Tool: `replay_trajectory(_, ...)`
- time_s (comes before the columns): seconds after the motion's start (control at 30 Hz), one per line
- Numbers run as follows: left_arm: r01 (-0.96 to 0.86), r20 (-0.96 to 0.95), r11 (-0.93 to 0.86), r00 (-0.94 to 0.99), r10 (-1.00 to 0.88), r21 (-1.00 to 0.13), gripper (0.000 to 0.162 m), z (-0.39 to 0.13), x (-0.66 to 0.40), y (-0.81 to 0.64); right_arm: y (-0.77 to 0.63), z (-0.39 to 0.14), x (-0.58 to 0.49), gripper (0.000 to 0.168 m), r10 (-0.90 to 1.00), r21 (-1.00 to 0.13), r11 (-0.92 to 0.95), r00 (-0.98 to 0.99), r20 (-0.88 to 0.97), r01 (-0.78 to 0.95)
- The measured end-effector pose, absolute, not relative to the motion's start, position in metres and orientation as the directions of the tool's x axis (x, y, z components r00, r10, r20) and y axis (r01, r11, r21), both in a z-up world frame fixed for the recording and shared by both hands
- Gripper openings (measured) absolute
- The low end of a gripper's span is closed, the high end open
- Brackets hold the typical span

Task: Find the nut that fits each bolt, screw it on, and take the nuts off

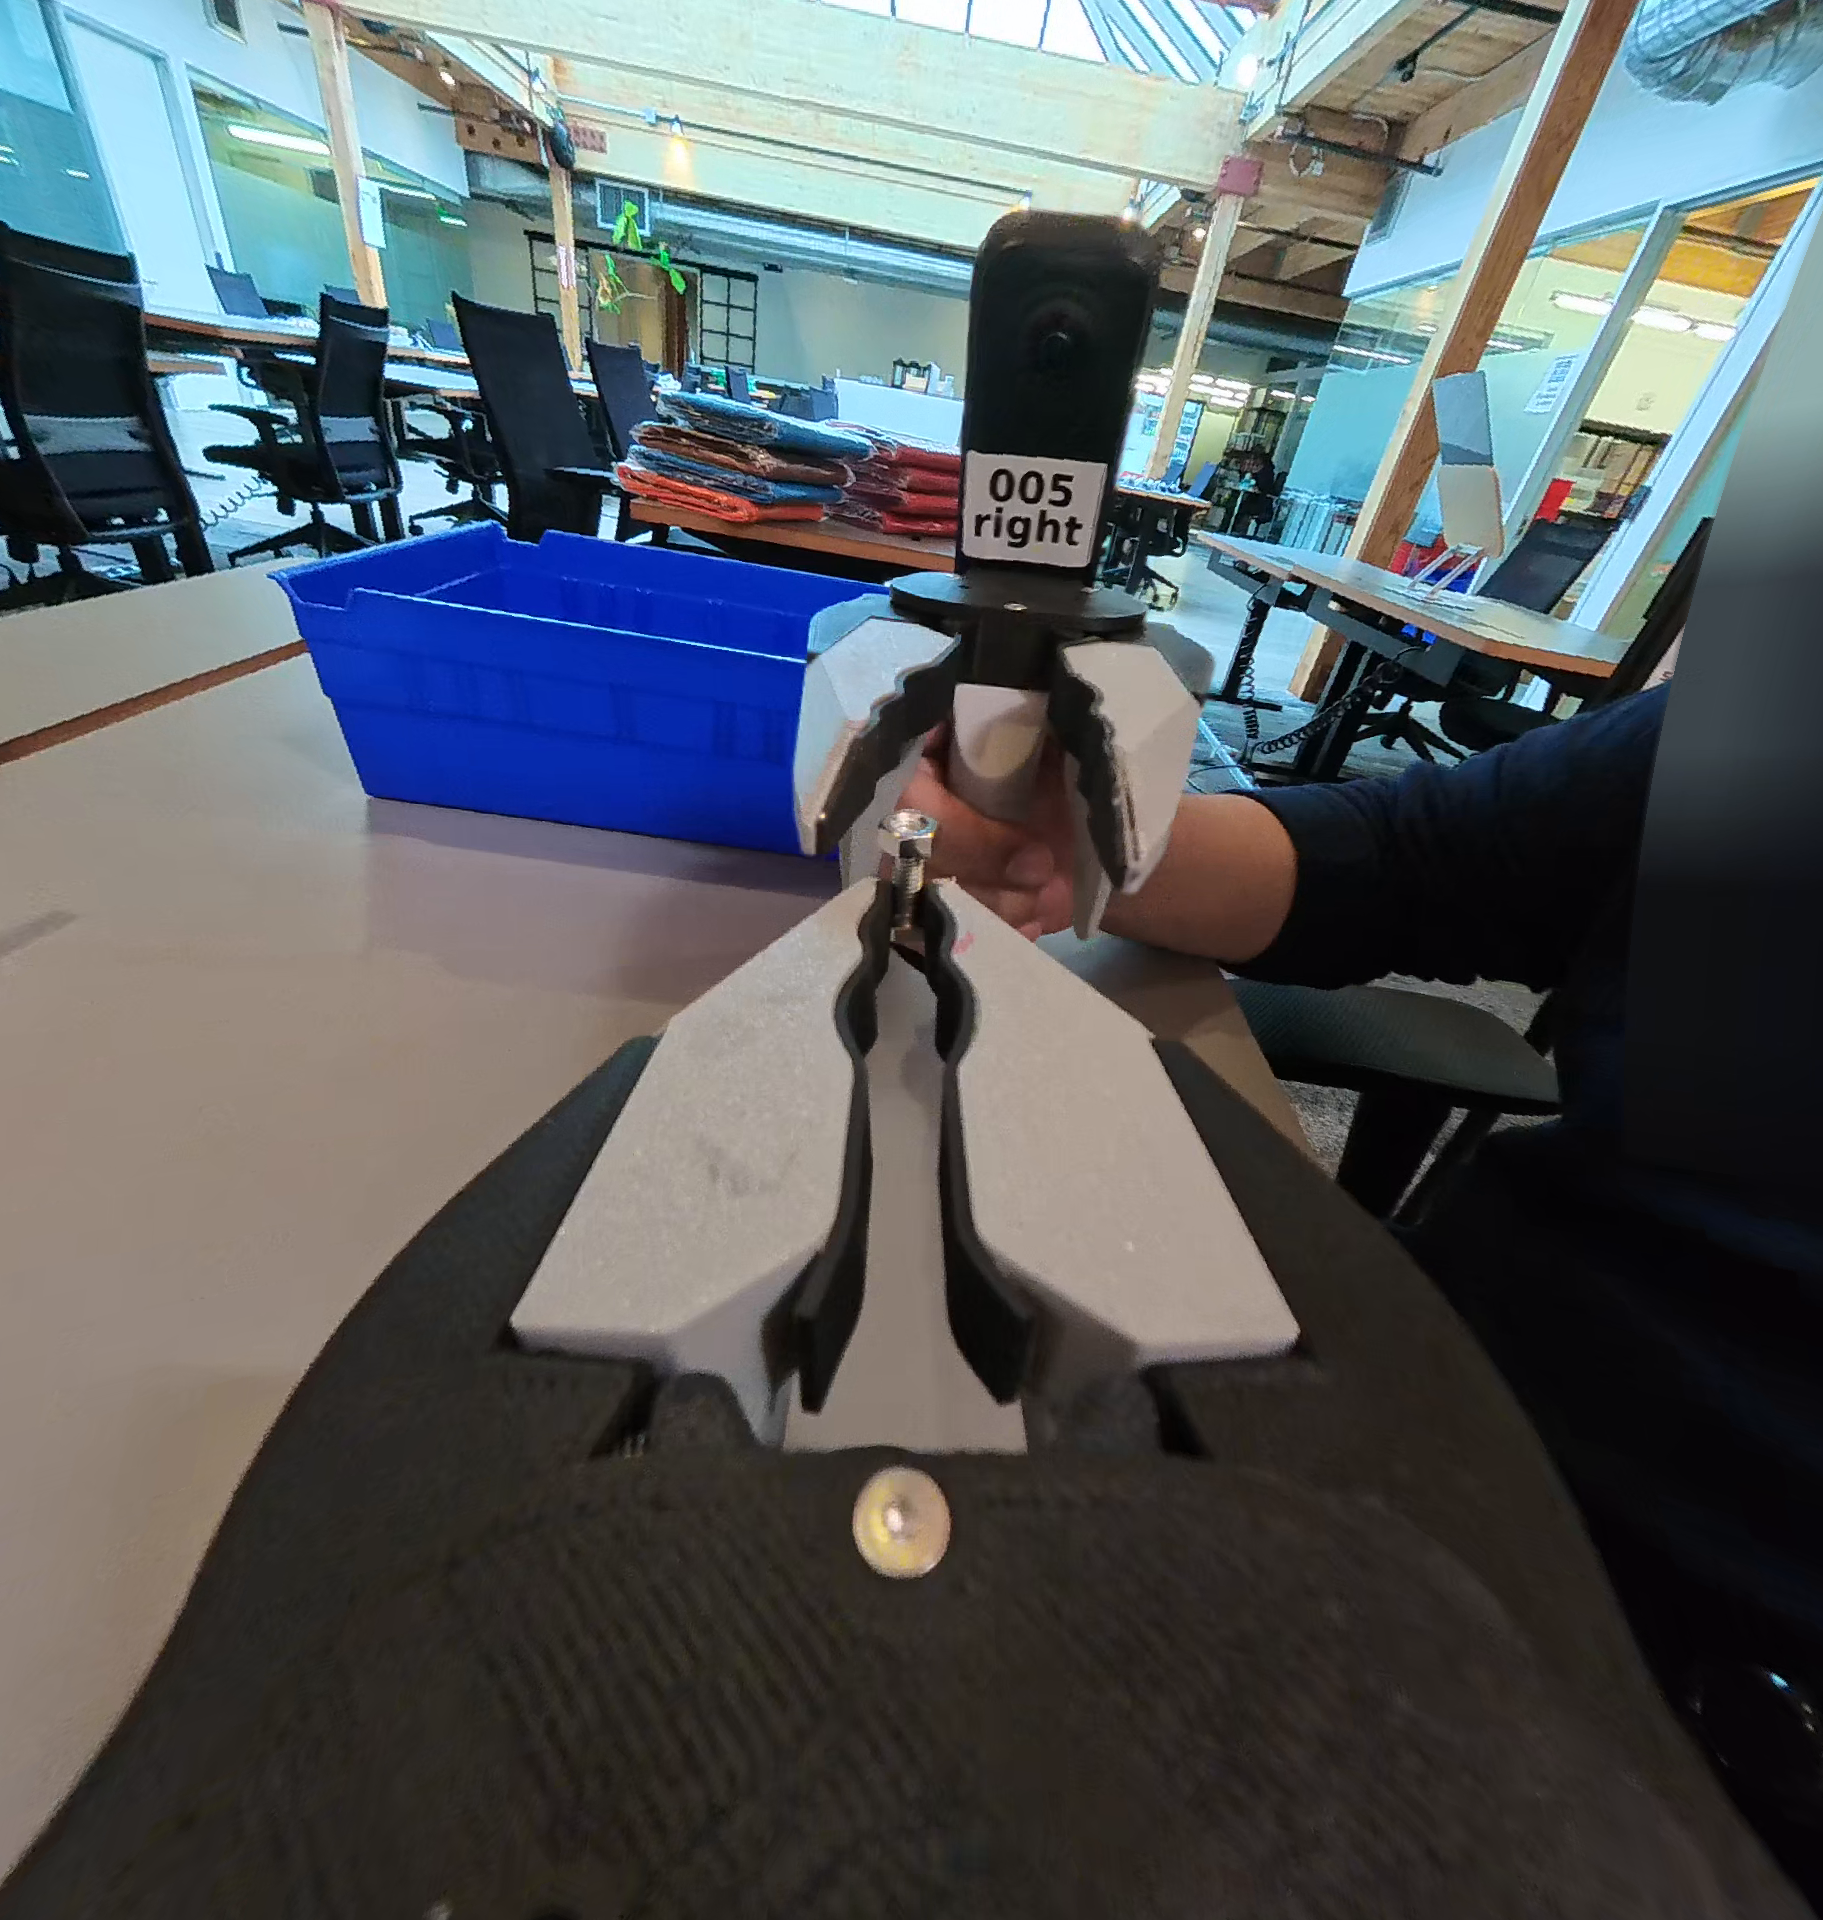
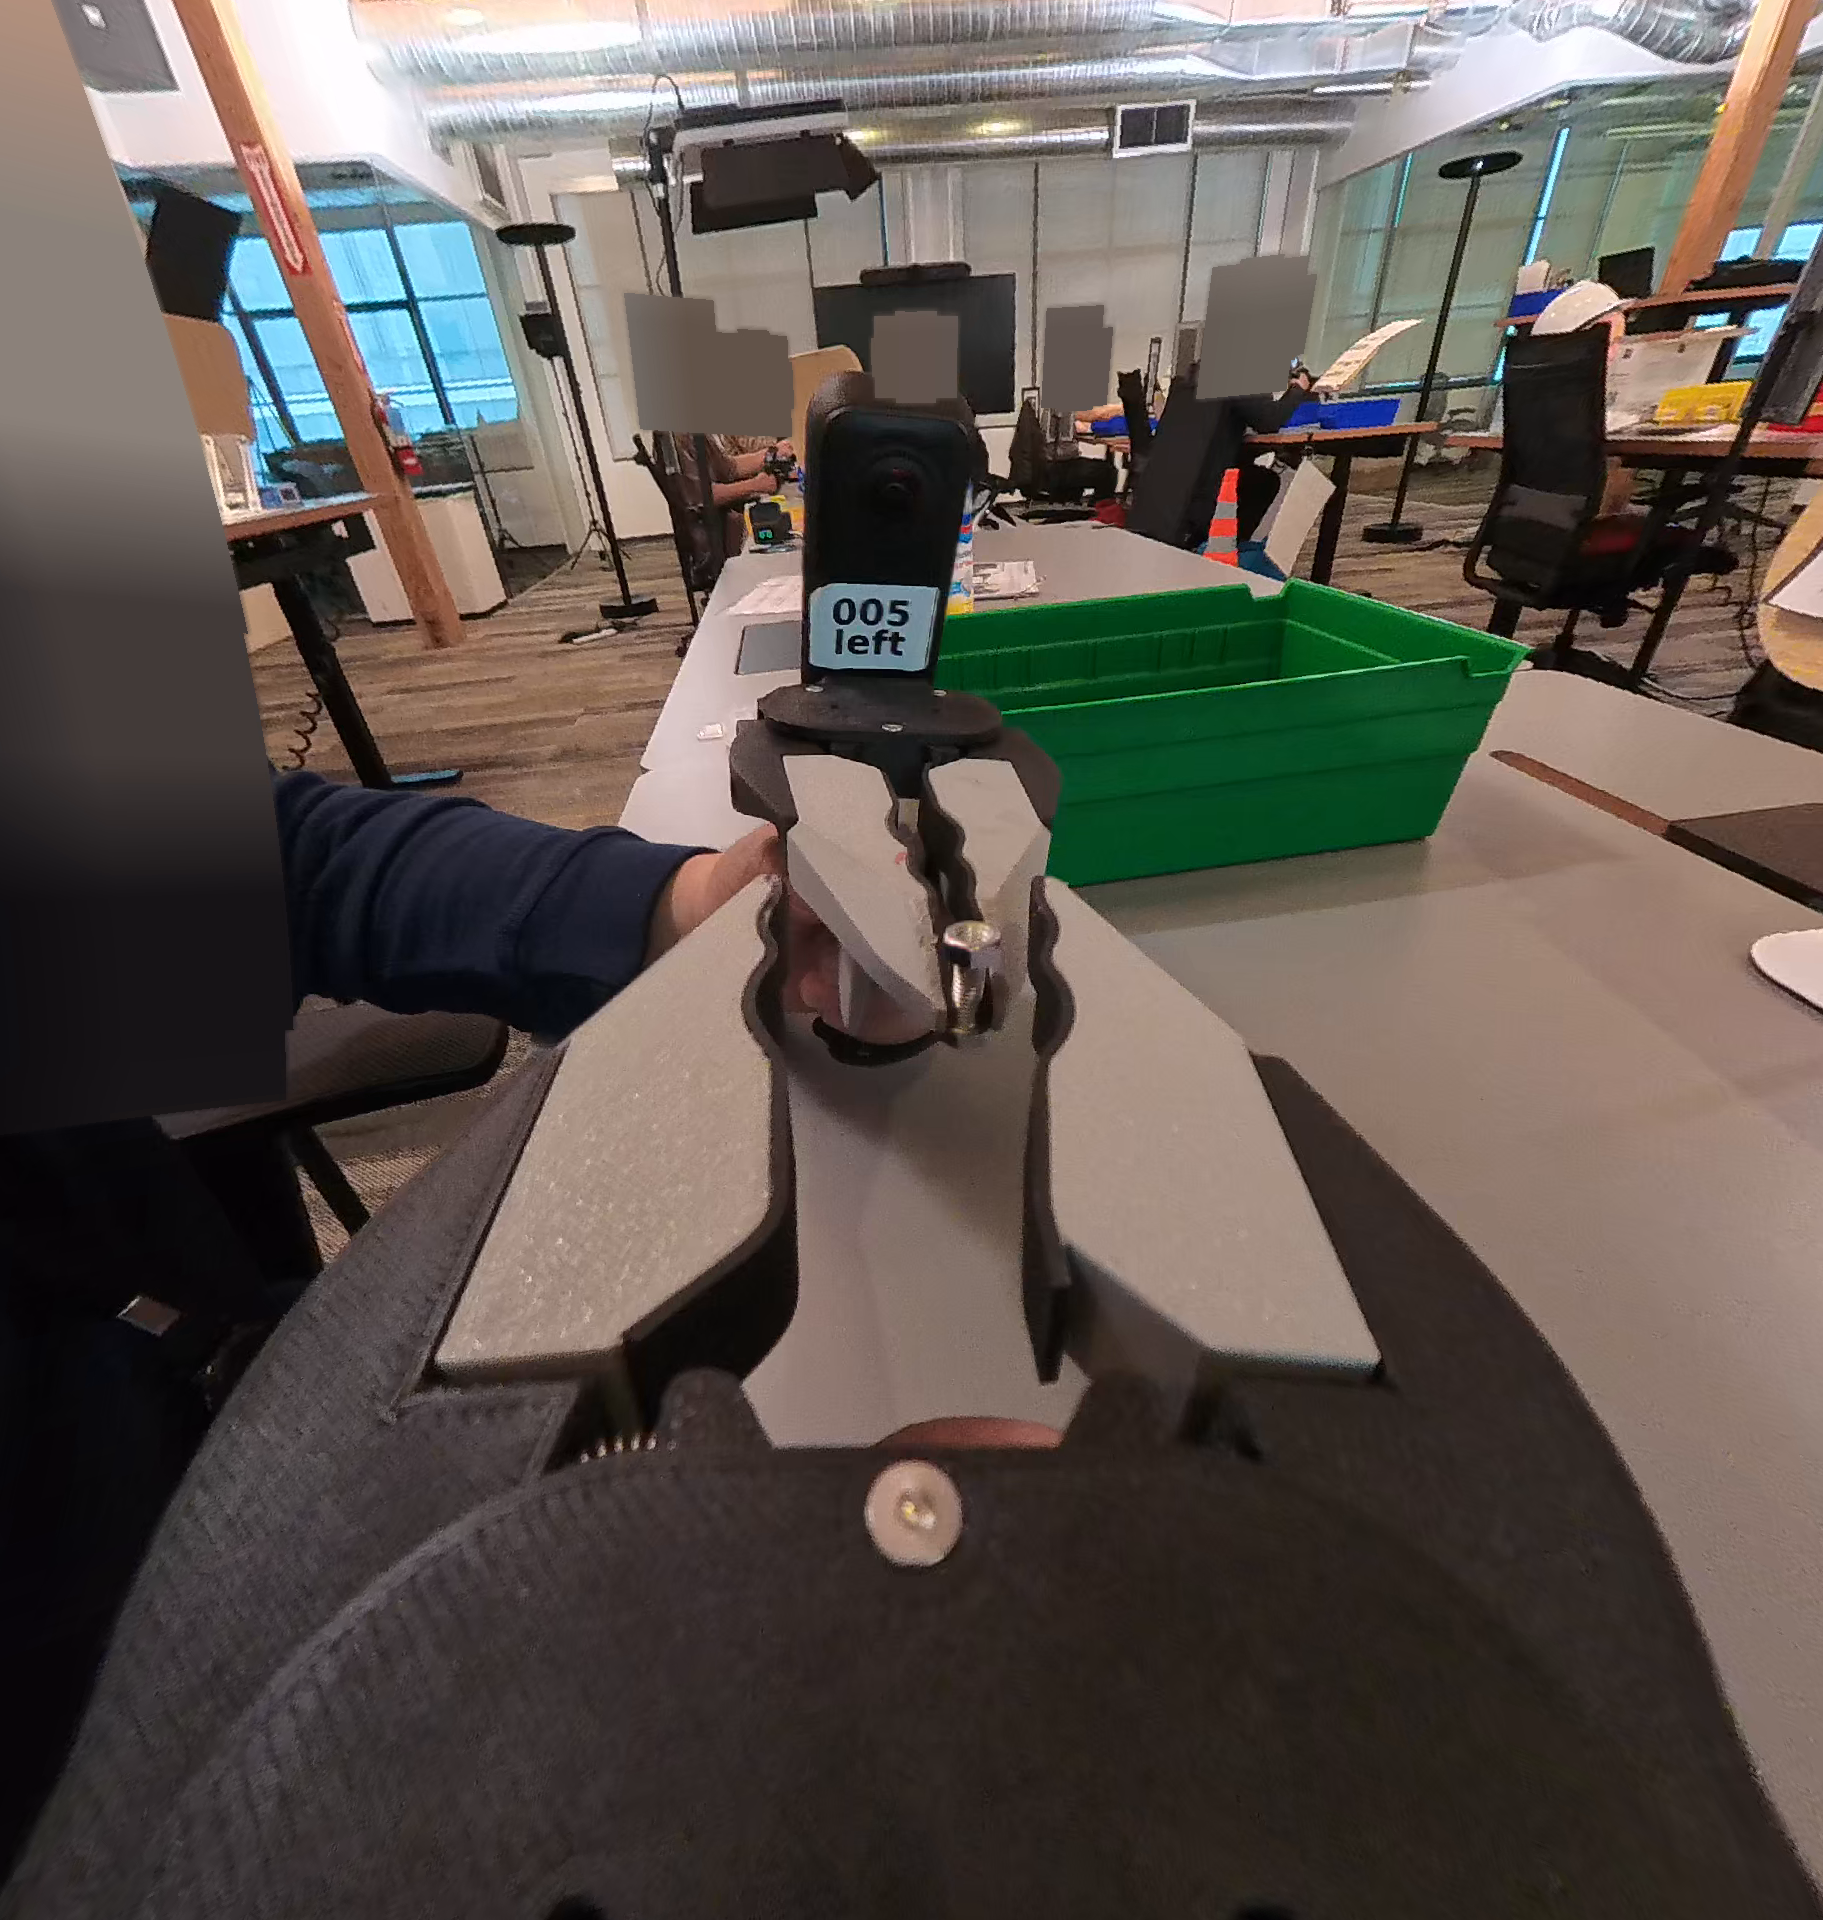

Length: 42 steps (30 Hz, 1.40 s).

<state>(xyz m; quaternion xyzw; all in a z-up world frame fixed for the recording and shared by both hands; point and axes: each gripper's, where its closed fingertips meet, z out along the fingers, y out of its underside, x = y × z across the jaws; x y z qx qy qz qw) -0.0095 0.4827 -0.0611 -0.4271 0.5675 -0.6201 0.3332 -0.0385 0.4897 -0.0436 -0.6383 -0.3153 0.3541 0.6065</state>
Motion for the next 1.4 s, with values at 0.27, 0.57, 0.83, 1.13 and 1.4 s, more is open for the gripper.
replay_trajectory(0.27,-0.068,0.143,-0.127,-0.390,-0.910,-0.990,0.003,-0.061,-0.010,0.487,0.489,-0.049,-0.037,0.042,0.832,-0.996,-0.091,0.549,-0.080,-0.008)
replay_trajectory(0.57,-0.077,0.154,-0.135,-0.355,-0.922,-0.988,0.003,-0.063,-0.009,0.494,0.490,-0.052,-0.030,0.041,0.807,-0.997,-0.082,0.588,-0.057,0.016)
replay_trajectory(0.83,-0.093,0.156,-0.131,-0.363,-0.919,-0.987,0.003,-0.066,-0.007,0.491,0.495,-0.053,-0.029,0.042,0.793,-0.996,-0.092,0.605,-0.067,0.010)
replay_trajectory(1.13,-0.084,0.162,-0.141,-0.342,-0.926,-0.986,0.003,-0.065,-0.008,0.497,0.491,-0.053,-0.028,0.040,0.797,-0.996,-0.084,0.603,-0.045,0.036)
replay_trajectory(1.4,-0.097,0.164,-0.138,-0.351,-0.922,-0.986,0.003,-0.067,-0.006,0.494,0.496,-0.056,-0.031,0.042,0.788,-0.994,-0.097,0.614,-0.050,0.044)
